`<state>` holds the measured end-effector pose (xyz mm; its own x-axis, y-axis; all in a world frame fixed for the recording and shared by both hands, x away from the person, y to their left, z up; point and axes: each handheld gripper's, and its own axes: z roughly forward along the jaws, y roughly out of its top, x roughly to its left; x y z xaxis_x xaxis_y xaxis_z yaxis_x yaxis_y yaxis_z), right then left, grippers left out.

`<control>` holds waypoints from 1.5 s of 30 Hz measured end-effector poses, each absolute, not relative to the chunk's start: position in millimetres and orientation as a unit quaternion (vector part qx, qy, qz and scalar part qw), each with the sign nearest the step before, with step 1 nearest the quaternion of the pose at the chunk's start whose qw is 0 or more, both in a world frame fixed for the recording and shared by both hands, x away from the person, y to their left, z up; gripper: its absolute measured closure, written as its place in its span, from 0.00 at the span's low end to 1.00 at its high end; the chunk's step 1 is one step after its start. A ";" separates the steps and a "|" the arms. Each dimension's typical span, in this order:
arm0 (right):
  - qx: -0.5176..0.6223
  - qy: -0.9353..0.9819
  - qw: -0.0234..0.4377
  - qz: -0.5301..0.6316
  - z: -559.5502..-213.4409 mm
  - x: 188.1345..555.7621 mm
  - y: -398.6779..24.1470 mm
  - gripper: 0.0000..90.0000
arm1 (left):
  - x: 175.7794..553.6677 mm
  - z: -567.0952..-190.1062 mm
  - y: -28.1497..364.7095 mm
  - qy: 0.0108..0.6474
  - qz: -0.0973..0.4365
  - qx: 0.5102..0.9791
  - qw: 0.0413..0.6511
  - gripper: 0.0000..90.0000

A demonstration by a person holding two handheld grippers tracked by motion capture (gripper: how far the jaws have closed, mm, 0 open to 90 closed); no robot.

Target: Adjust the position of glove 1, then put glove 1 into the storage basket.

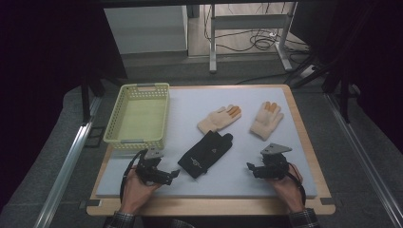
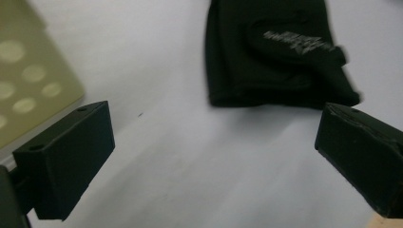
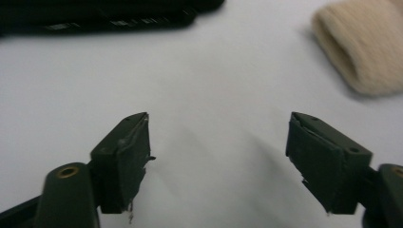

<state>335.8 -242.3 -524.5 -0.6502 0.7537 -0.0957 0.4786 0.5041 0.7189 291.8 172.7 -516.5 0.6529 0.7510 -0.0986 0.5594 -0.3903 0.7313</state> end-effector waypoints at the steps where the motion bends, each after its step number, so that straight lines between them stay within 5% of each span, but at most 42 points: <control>1: 0.368 0.843 0.204 0.336 -526.7 336.9 -244.3 0.21 | 292.0 -513.4 169.2 0.394 0.122 0.826 0.384 0.00; 17: 0.386 0.834 0.189 0.346 -532.4 340.9 -249.9 0.15 | 323.8 -504.1 90.3 0.362 0.116 0.863 0.334 0.00; 45: 0.386 0.834 0.189 0.346 -532.7 340.7 -249.9 0.15 | 357.7 -529.9 54.3 0.361 0.113 0.888 0.263 0.00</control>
